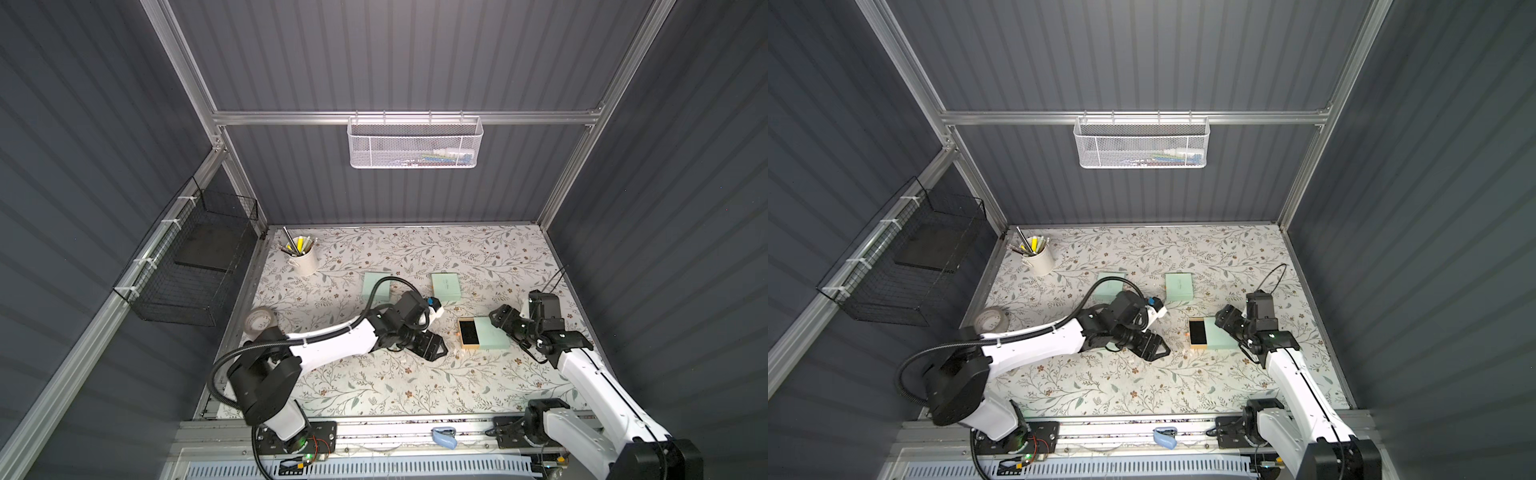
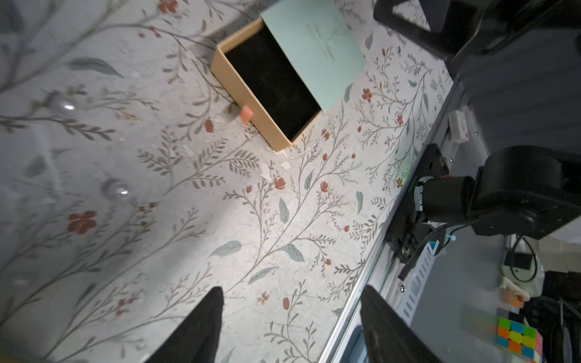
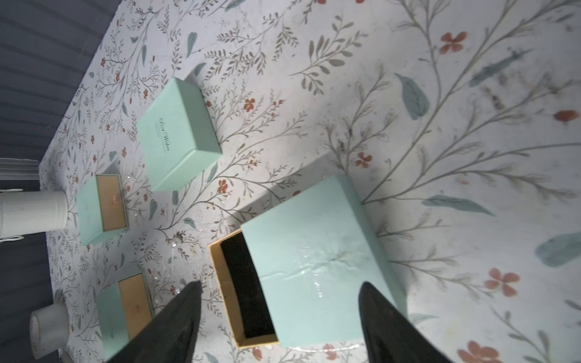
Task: Take out the earrings from the drawer-style jewelry box
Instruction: Close the drawer of the jewelry box.
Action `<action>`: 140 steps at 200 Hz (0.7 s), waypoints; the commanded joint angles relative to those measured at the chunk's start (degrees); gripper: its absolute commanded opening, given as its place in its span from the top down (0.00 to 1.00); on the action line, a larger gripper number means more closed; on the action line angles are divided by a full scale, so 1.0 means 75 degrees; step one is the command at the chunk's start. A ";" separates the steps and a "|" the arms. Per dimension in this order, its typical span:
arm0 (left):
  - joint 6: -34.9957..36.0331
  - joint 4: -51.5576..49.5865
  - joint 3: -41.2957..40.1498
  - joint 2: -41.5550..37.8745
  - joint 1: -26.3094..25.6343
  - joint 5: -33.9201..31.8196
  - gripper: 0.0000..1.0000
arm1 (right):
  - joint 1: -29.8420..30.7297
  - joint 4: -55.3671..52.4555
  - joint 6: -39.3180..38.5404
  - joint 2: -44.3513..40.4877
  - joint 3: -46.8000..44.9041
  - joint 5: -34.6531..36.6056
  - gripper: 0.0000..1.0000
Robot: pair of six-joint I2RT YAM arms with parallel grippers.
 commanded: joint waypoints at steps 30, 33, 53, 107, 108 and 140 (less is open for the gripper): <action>-0.0378 0.0623 0.0767 0.1251 0.0045 -0.0090 0.71 | -0.1058 0.0922 -0.0040 0.0248 -0.0560 -0.1361 0.01; -0.0381 0.0624 0.0818 0.1316 0.0042 -0.0090 0.73 | -0.1089 0.0957 -0.0052 0.0290 -0.0571 -0.1422 0.01; -0.0449 0.0740 0.1065 0.1767 0.0036 -0.0093 0.82 | -0.1234 0.1204 -0.0096 0.0514 -0.0605 -0.1773 0.01; -0.0362 0.0604 0.1818 0.2542 0.0022 -0.0363 0.94 | -0.1345 0.1553 -0.0264 0.0999 -0.0519 -0.2307 0.01; -0.0354 0.0609 0.1830 0.2553 0.0022 -0.0361 0.94 | -0.1345 0.1558 -0.0264 0.1004 -0.0516 -0.2318 0.01; -0.0353 0.0665 0.2155 0.2887 0.0023 -0.0266 0.98 | -0.1349 0.1631 -0.0336 0.1193 -0.0490 -0.2429 0.01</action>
